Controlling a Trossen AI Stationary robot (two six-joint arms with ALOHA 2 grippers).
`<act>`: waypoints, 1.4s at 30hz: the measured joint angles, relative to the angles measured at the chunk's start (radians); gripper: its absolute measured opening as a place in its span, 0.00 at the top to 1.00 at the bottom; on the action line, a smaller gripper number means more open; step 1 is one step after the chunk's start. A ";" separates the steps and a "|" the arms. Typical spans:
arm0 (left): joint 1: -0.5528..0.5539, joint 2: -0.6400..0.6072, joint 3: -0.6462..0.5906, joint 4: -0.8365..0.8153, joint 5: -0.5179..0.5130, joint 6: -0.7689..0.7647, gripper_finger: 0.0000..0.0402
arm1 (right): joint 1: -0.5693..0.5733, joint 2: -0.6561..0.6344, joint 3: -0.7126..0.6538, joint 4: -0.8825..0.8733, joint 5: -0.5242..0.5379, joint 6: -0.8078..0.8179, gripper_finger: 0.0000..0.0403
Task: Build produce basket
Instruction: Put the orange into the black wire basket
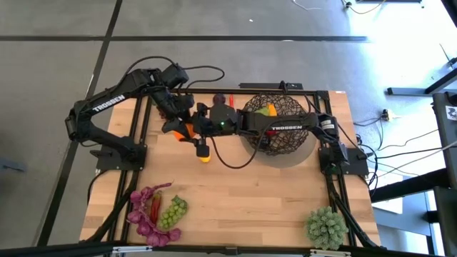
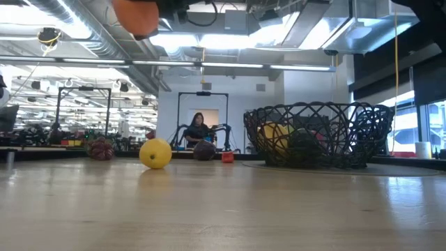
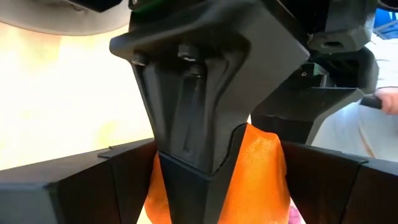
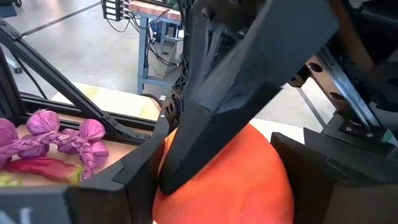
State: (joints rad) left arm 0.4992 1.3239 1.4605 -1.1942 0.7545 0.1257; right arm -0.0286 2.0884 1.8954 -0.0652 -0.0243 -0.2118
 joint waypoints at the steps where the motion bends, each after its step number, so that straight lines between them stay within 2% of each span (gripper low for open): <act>1: 0.000 0.000 0.000 0.000 0.006 -0.012 0.29 | 0.003 0.000 0.000 0.000 0.000 -0.001 0.38; 5: 0.002 0.000 0.000 -0.002 0.037 -0.021 0.29 | 0.006 0.000 0.000 0.000 0.000 -0.003 0.38; 16: 0.064 0.001 -0.001 0.006 0.222 -0.026 0.29 | 0.027 0.001 0.000 0.008 0.006 -0.023 0.38; 19: 0.064 0.002 -0.001 0.003 0.211 -0.037 0.29 | 0.028 0.002 0.000 0.008 0.007 -0.020 0.38; 28: 0.073 -0.048 0.002 0.021 -0.024 0.015 0.30 | 0.023 0.006 -0.004 -0.025 0.046 0.007 0.38; 33: 0.078 -0.088 0.002 0.072 -0.217 0.015 0.30 | 0.023 0.007 -0.005 -0.037 0.061 0.056 0.38; 38: 0.078 -0.151 0.002 0.092 -0.462 0.016 0.30 | 0.025 -0.003 0.000 -0.089 0.206 0.115 0.38; 42: 0.079 -0.201 0.002 0.094 -0.529 0.010 0.30 | 0.024 -0.026 0.046 -0.195 0.331 0.214 0.38</act>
State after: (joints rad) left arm 0.5777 1.1227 1.4620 -1.1006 0.2250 0.1360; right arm -0.0048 2.0626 1.9413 -0.2602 0.3069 0.0026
